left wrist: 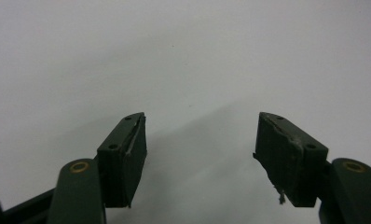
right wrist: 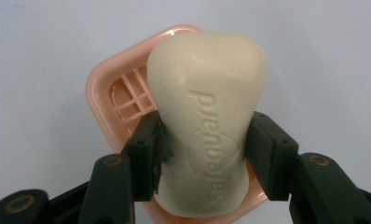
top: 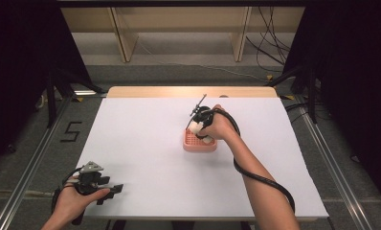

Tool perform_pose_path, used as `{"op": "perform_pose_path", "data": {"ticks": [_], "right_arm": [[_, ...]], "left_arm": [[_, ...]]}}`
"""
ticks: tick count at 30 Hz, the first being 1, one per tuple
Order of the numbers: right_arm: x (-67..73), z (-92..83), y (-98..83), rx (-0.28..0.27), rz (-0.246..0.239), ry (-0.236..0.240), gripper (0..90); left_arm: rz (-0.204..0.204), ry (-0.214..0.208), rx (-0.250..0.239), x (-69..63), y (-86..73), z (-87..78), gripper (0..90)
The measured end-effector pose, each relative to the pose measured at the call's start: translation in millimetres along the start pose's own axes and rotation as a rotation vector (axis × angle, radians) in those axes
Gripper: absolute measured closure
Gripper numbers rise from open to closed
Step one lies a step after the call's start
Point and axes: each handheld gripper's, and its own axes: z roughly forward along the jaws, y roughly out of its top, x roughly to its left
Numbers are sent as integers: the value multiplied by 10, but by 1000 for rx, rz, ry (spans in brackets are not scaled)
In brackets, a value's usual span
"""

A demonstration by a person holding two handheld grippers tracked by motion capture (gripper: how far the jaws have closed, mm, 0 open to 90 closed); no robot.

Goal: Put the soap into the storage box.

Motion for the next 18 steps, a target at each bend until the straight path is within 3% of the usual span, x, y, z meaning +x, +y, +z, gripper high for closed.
{"op": "perform_pose_path", "data": {"ticks": [13, 15, 16, 18], "right_arm": [[13, 48, 1, 8, -14, 13, 503], [-10, 60, 1, 5, -50, 8, 503], [7, 58, -5, 12, -19, 11, 502], [-3, 55, -9, 10, -22, 15, 498]], "left_arm": [[-2, -1, 0, -2, -1, 2, 334], [-1, -1, 0, -2, -1, 1, 334], [-1, 1, 0, -3, -1, 1, 334], [-1, -1, 1, -3, -1, 2, 334]]}}
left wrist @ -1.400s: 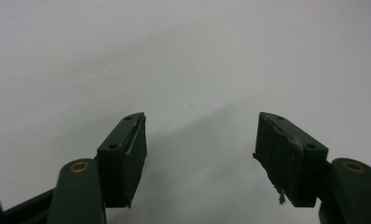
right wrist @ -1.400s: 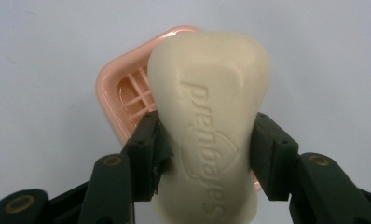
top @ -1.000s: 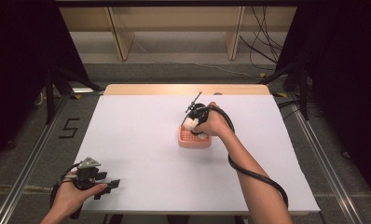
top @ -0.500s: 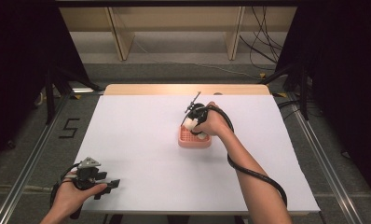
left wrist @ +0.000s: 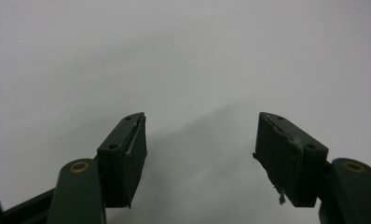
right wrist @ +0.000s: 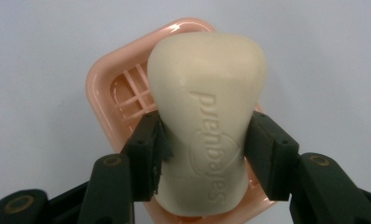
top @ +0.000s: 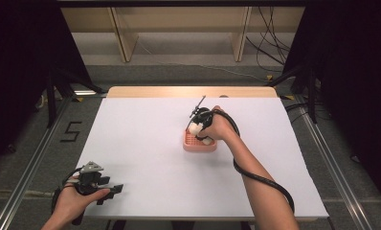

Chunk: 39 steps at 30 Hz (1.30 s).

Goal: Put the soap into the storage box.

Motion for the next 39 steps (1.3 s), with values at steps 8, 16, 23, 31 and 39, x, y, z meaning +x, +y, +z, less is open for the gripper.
{"op": "perform_pose_path", "data": {"ticks": [8, 16, 23, 31, 39], "right_arm": [[-2, -158, 6, -30, 18, 5, 473], [62, -275, -89, -40, 35, -5, 650], [127, -369, -244, -78, 106, -17, 760], [332, -423, -638, -113, 175, 10, 695], [615, -397, -1292, -195, 366, 12, 584]], "left_arm": [[8, 7, 5, 5, 2, 6, 334], [-14, 18, -2, -26, -2, 4, 334], [3, 3, 3, 1, -2, 4, 334], [2, 3, 1, 1, -4, 2, 334], [-3, 4, -2, 0, -4, 10, 334]]}}
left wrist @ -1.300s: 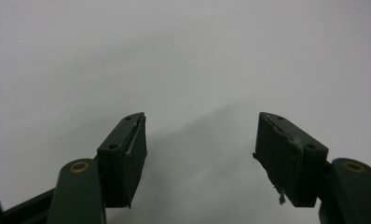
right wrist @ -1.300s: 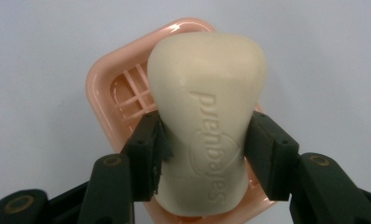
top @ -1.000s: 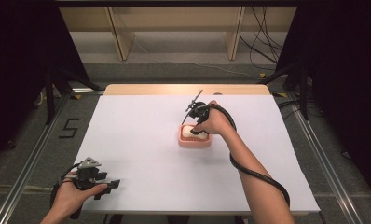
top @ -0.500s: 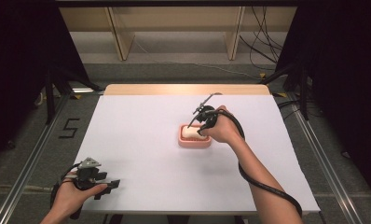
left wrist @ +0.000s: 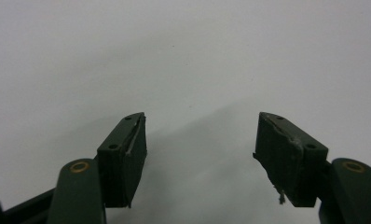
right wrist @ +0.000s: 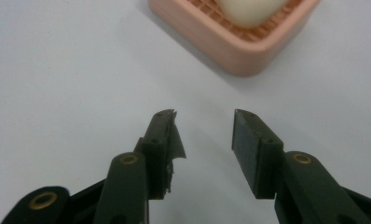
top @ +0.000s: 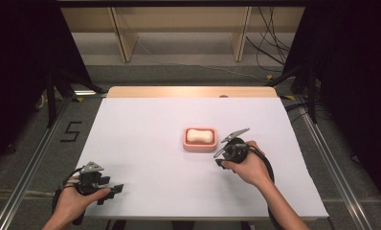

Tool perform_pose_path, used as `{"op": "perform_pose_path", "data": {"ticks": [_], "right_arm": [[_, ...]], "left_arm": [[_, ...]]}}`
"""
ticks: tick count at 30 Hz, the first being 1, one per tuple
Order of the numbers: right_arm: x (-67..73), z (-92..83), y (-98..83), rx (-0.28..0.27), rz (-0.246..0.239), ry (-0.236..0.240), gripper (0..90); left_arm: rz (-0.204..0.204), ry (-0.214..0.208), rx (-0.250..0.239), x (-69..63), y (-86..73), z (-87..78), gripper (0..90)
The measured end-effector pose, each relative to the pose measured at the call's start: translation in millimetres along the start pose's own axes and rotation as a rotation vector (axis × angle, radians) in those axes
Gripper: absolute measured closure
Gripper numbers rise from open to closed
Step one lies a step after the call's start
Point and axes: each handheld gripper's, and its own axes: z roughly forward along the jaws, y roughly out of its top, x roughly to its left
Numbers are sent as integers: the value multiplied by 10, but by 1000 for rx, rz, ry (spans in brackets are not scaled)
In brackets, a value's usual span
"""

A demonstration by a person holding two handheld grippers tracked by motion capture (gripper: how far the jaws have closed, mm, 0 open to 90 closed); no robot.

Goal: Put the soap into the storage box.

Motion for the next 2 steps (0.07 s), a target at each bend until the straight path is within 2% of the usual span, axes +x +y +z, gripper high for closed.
{"op": "perform_pose_path", "data": {"ticks": [2], "right_arm": [[-13, -18, -125, -30, -14, -2, 575]], "left_arm": [[0, 6, -4, 0, 5, 11, 334]]}}
